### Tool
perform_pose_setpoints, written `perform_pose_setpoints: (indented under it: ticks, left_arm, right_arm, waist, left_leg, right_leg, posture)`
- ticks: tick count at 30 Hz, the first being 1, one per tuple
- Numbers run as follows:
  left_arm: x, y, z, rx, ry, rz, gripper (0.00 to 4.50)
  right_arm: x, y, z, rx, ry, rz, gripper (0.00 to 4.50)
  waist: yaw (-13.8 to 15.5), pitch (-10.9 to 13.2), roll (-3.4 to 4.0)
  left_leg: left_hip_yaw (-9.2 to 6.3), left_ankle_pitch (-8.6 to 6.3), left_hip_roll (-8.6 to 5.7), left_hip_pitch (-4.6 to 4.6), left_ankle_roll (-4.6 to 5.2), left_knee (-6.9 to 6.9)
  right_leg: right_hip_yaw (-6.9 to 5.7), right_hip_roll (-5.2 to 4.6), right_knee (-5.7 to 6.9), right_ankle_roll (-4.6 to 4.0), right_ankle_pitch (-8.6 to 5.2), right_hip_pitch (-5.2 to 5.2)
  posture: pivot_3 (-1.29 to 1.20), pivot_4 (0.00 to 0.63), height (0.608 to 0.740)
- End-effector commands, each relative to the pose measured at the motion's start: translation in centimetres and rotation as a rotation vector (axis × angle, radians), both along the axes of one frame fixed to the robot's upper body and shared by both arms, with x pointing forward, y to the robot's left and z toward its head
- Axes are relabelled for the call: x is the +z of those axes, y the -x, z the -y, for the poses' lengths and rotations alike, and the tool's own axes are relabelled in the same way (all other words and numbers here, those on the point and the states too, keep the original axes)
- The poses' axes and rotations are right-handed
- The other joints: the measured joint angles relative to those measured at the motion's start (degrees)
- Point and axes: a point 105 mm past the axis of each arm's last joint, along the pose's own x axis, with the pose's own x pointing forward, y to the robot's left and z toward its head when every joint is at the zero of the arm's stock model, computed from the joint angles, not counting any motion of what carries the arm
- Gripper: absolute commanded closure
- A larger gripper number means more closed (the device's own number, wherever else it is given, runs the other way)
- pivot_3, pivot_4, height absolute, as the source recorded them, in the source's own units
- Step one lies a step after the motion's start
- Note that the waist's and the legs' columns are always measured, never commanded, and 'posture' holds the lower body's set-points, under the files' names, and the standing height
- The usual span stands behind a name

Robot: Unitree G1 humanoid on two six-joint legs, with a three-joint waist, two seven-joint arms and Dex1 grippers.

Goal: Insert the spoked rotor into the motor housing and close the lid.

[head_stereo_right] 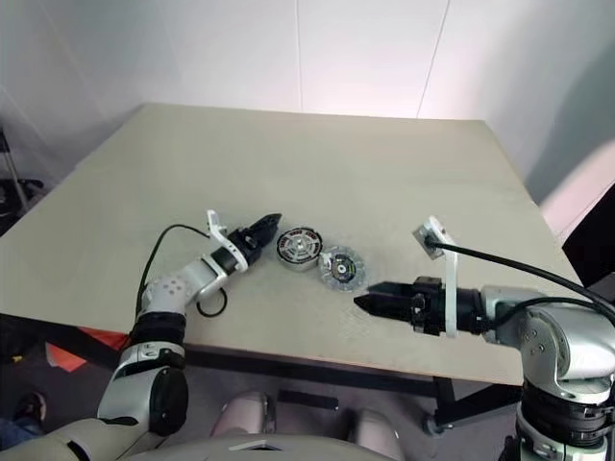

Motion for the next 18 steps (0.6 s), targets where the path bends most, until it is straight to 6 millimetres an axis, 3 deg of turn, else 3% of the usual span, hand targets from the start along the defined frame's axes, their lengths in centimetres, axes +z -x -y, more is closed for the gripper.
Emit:
perform_pose_setpoints:
  ticks: [1,8,12,18]
  left_arm:
    - [1.3,-0.2,0.0,-0.020,-0.013,0.047,1.56]
    - [1.1,0.7,-2.1,0.012,-0.053,0.033,1.56]
    - [1.1,1.0,-3.1,0.027,-0.073,0.026,1.56]
    - [1.3,1.0,-3.3,0.025,-0.095,0.026,1.56]
  right_arm:
    - [-1.4,-0.9,0.8,-0.093,-0.054,-0.097,0.03]
    - [-5.9,-1.6,0.4,-0.206,-0.016,-0.292,0.03]
    - [-6.1,-1.5,-0.3,-0.187,-0.031,-0.314,0.03]
    - [-6.4,-2.3,-1.6,-0.193,-0.064,-0.334,0.03]
  waist:
    - [0.0,0.0,0.01]
    - [-0.2,-0.1,0.08]
    - [-0.3,-0.2,-0.01]
    - [-1.1,-0.2,-0.09]
  left_leg:
    - [0.00,0.00,-0.02,0.05,0.00,-0.03]
    - [-0.03,0.21,-0.25,-0.06,-0.32,-0.79]
    - [-0.09,0.21,-0.22,-0.09,-0.36,-1.20]
    - [-0.05,0.32,-0.21,0.27,-0.55,-1.23]
  right_leg:
    - [-0.01,-0.01,-0.12,0.05,-0.01,0.08]
    - [0.00,-0.04,-0.76,0.29,0.26,0.08]
    - [-0.03,0.04,-0.74,-0.15,0.45,-0.05]
    - [-0.03,0.03,-0.77,0.20,0.22,0.19]
  posture:
    - [0.00,0.000,0.740]
    - [0.00,0.000,0.740]
    - [0.00,0.000,0.740]
    - [0.00,0.000,0.740]
